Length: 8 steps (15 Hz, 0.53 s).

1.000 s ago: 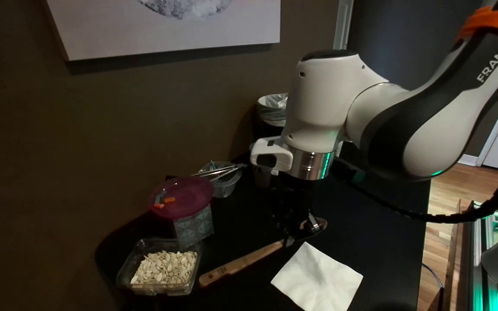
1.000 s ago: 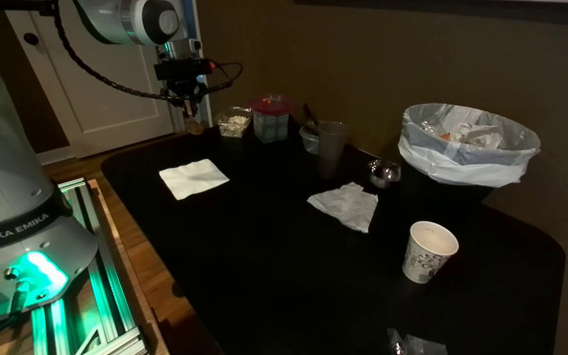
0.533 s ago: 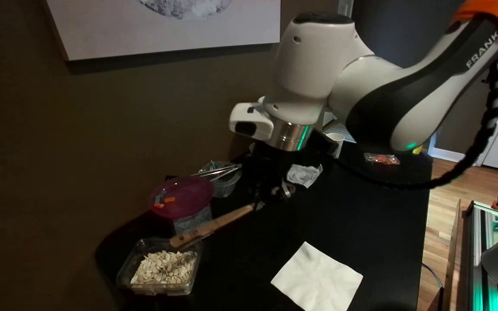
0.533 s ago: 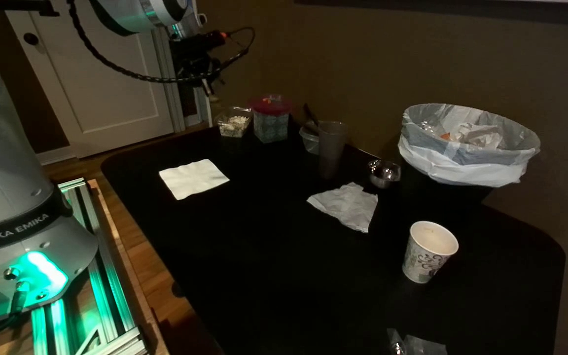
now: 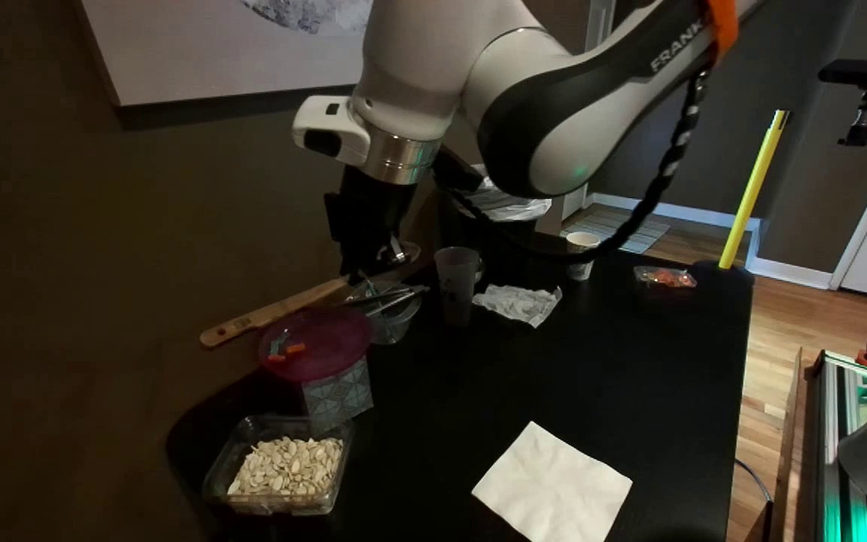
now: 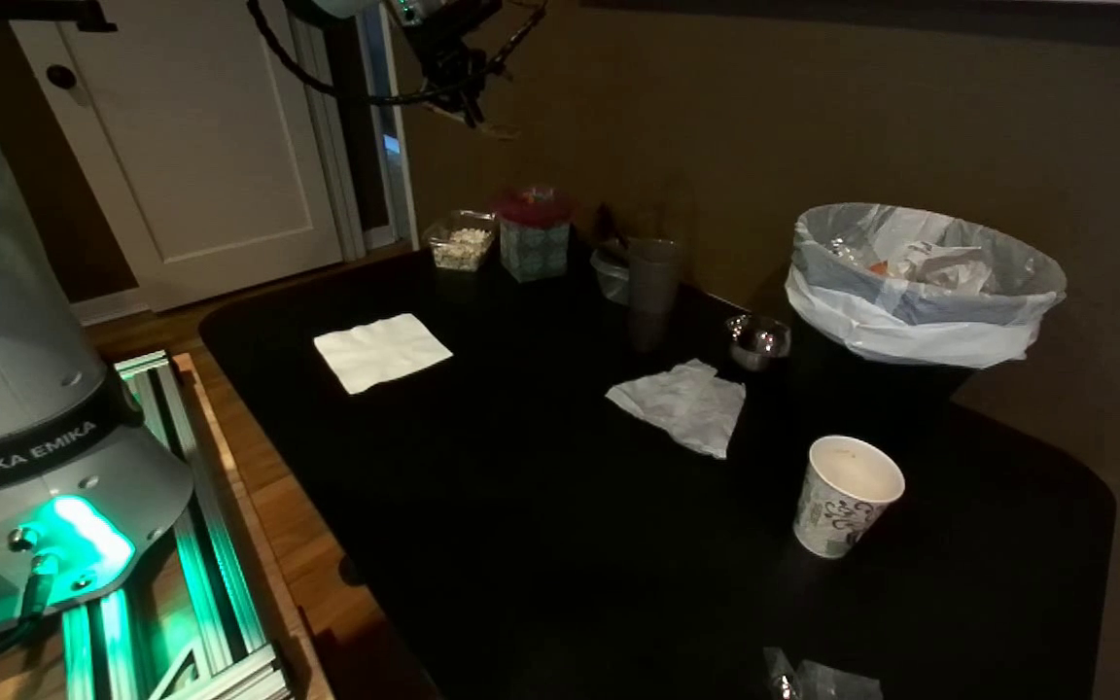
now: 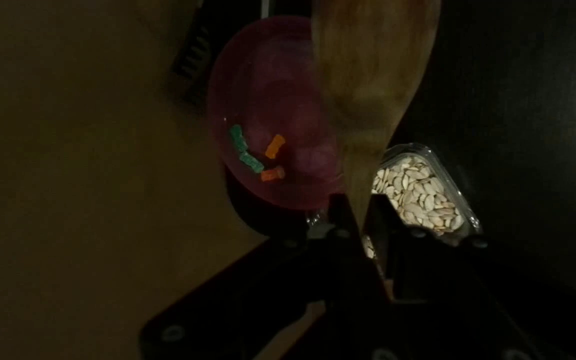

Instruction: Put the wooden spoon on the pink plate

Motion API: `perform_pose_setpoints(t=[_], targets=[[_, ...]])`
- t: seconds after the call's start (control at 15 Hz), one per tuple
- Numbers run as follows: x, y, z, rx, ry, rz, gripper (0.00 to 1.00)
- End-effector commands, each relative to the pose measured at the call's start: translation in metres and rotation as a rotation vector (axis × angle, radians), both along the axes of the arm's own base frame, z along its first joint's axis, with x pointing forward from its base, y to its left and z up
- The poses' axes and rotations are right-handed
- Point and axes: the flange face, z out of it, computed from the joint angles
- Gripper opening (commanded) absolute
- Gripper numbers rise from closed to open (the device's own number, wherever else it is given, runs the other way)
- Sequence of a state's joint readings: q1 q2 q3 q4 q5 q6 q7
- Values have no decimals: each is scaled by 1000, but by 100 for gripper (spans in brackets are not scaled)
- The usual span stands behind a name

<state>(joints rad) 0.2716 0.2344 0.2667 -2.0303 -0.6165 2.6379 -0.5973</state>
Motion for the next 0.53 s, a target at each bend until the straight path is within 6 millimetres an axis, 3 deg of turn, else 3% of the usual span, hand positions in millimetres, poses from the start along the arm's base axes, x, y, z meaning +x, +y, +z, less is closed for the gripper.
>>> perform_pose_setpoints(t=[0.0,0.07,0.2,0.27,0.47], targets=[[13,-1,-4,-11,5,15,4],[22,-2,-8,-11,8,14,14],[22,-2,-9,-11,10,13,14],[21,0,-7,-10,7,16,4],[35,-2,-22,-19,17,75,4]])
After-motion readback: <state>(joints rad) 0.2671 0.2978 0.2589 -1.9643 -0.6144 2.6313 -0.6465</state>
